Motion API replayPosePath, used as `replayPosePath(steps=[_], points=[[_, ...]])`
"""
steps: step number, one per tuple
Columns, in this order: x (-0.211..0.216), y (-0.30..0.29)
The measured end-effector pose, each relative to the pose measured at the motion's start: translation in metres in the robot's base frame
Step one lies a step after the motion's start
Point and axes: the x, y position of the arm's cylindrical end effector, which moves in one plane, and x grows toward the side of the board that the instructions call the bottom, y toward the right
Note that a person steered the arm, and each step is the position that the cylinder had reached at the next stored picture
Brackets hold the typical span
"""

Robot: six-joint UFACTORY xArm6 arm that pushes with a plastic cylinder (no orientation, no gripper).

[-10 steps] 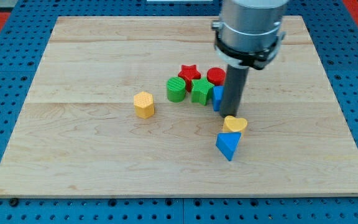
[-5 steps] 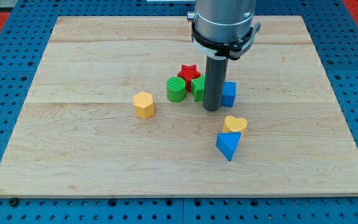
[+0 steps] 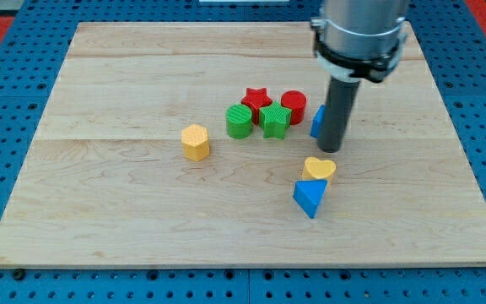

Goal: Push the blue cube into the group of the blocks

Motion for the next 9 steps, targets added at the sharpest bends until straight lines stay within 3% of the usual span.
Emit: replayPosePath(steps=[2, 3, 9], points=[[0.000, 0.078], [-0.008, 0.082], [-0.049, -0.056]])
